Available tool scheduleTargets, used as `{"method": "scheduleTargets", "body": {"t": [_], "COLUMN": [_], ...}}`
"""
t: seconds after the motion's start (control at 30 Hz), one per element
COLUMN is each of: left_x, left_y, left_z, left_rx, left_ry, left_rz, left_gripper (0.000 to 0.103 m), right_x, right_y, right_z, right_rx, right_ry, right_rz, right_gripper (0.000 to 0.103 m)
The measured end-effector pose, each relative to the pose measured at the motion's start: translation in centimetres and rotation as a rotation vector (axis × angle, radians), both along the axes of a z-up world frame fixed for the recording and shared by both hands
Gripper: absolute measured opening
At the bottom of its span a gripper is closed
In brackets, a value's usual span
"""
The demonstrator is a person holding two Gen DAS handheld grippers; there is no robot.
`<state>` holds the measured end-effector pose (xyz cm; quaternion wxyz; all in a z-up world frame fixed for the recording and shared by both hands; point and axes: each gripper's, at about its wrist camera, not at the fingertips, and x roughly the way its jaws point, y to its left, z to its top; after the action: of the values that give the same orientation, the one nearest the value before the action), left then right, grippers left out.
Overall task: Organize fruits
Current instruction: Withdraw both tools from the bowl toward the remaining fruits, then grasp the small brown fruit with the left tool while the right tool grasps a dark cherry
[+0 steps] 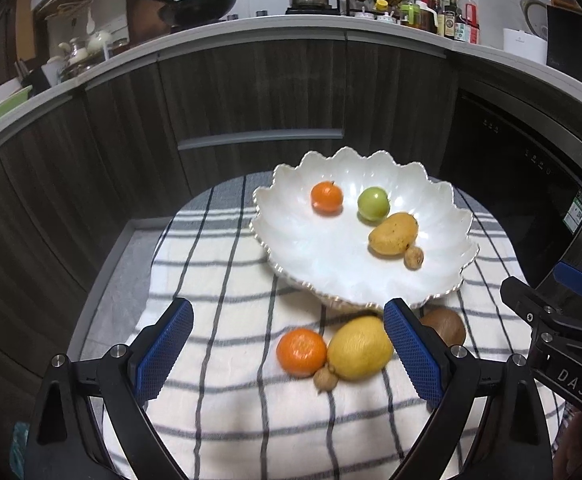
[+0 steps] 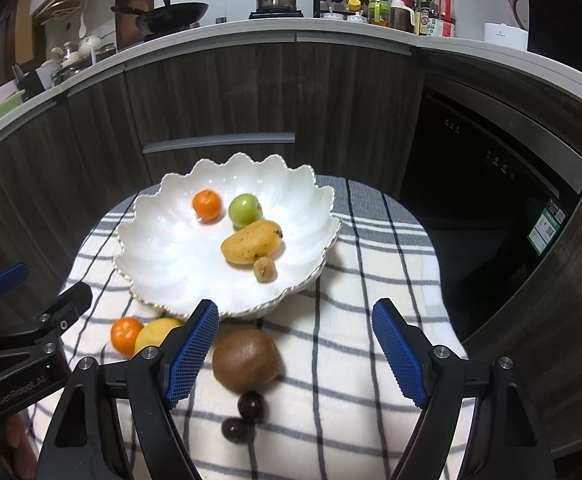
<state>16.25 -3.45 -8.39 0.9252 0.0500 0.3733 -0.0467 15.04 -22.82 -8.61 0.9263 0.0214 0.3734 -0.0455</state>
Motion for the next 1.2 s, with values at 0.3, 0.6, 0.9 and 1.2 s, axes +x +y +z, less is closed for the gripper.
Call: {"method": "scheduleTargets", "body": {"t": [0.3,0.6,0.9,1.2], "left_x": [-1.8,-3.1,-3.8,-3.5], "left_y": [1.8,2.4,2.6,3.0], "left_z": [-2.1,-4.6,-6.6,-7.9], "left_rx": [-0.009,-0.006,-0.013,-0.024], "left_ry": [0.034,0.051,0.031,0.037], "left_rz": [0.026,0.023,0.019,0.012], "left_gripper": [0.097,0.097,0.097,0.097], "right_x": [-1.5,-2.9,-3.5,-3.4], "right_y": [2.0,2.9,3.0,3.6], "right_z": [-1.6,-4.8,-6.8,-8.5], "right_rx": [-0.012,-0.022,-0.038,-0.04], "right_ry": [0.015,0.069,0.083,0.115], "right_rz": [0.029,0.024,0.023,0.044], "right_gripper": [0.08,0.079,0.077,0.065]}}
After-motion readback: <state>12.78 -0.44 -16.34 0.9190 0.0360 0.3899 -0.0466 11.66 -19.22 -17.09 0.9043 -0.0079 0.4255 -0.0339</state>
